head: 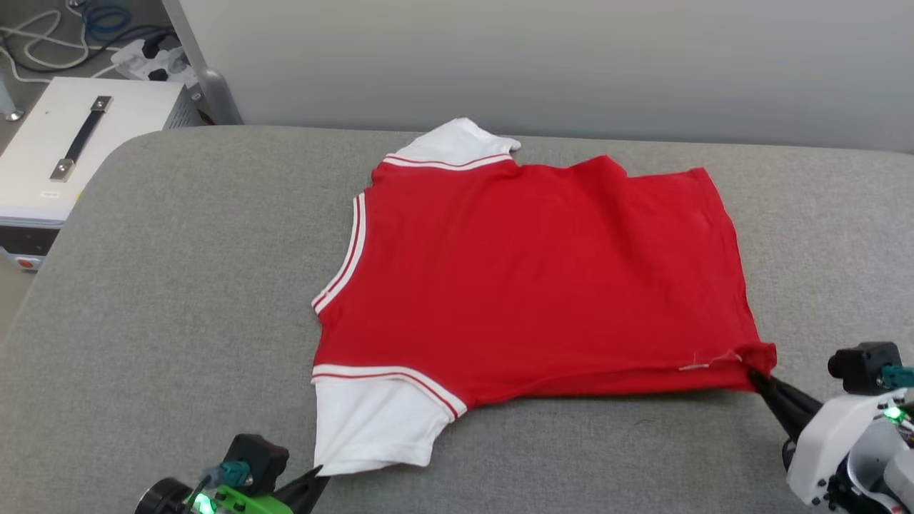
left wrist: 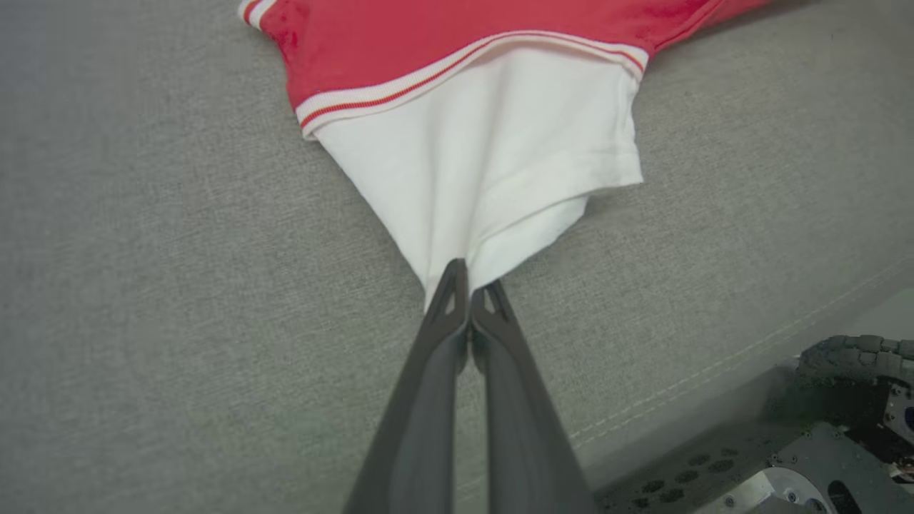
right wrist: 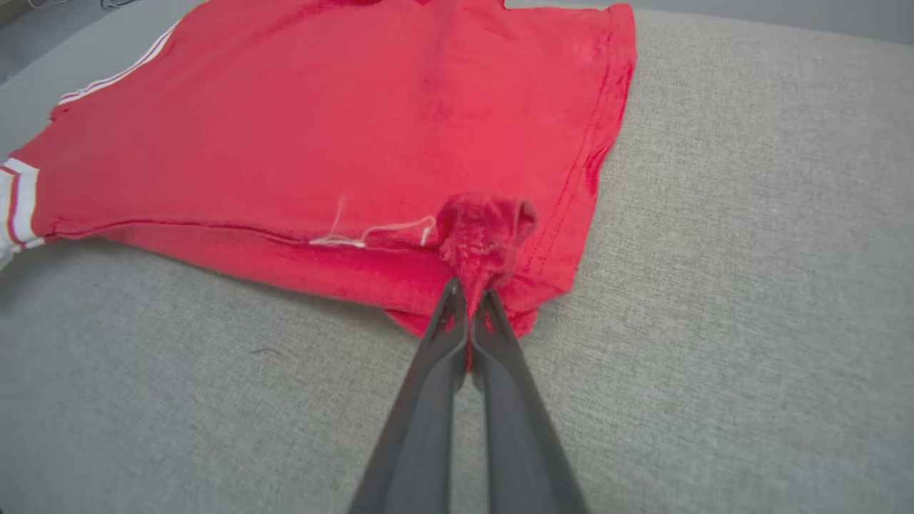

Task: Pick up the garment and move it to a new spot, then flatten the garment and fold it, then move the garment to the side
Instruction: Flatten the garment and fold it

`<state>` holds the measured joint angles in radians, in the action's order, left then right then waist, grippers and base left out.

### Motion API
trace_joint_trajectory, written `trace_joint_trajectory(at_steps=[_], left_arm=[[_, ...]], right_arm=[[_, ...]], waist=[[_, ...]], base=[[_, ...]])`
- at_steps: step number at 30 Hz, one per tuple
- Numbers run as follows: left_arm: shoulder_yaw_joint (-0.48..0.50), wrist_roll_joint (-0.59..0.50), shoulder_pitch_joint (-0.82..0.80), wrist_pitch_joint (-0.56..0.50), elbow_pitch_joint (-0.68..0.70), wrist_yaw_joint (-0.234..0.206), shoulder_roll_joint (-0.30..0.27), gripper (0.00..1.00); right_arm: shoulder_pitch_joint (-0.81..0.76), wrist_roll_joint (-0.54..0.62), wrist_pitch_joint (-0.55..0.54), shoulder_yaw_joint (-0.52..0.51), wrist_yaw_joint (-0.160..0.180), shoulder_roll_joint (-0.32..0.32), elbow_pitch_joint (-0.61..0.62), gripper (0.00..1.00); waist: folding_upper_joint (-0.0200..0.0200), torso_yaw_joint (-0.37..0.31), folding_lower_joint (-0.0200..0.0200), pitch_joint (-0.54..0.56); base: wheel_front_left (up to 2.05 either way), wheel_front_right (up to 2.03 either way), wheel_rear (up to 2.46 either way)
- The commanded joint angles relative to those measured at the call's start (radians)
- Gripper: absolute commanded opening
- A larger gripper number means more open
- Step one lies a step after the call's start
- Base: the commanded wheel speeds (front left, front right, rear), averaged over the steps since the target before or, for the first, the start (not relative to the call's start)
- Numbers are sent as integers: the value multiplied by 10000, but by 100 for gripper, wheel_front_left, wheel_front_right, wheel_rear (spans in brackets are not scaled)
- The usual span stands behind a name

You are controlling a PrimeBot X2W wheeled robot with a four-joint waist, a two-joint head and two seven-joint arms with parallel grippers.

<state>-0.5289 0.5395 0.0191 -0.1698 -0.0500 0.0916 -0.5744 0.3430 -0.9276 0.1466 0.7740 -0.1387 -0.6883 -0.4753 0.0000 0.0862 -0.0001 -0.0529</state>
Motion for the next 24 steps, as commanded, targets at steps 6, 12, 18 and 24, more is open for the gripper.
trace_joint_trajectory(at_steps=[6, 12, 18, 24], left_arm=[[-109, 488, 995, -522, 852, -4, -522, 0], [-98, 595, 1772, -463, 1512, -285, -754, 0], [223, 423, 1716, 2, 1904, -580, -832, 0], [545, 295, 935, 296, 1993, -647, -740, 0]], right_arm=[[-1575, -532, -354, -357, 80, -482, 884, 0], [-3159, -711, -165, -1060, 80, -592, 1706, 0], [-3808, -305, 22, -2052, 80, -524, 2419, 0], [-3809, 304, -72, -3038, 80, -255, 3036, 0]], waist=[[0, 52, 1, 498], [0, 30, 1, 989], [0, -77, 1, 885], [0, -167, 1, 461]], base=[[0, 0, 0], [0, 0, 0], [0, 0, 0], [0, 0, 0]])
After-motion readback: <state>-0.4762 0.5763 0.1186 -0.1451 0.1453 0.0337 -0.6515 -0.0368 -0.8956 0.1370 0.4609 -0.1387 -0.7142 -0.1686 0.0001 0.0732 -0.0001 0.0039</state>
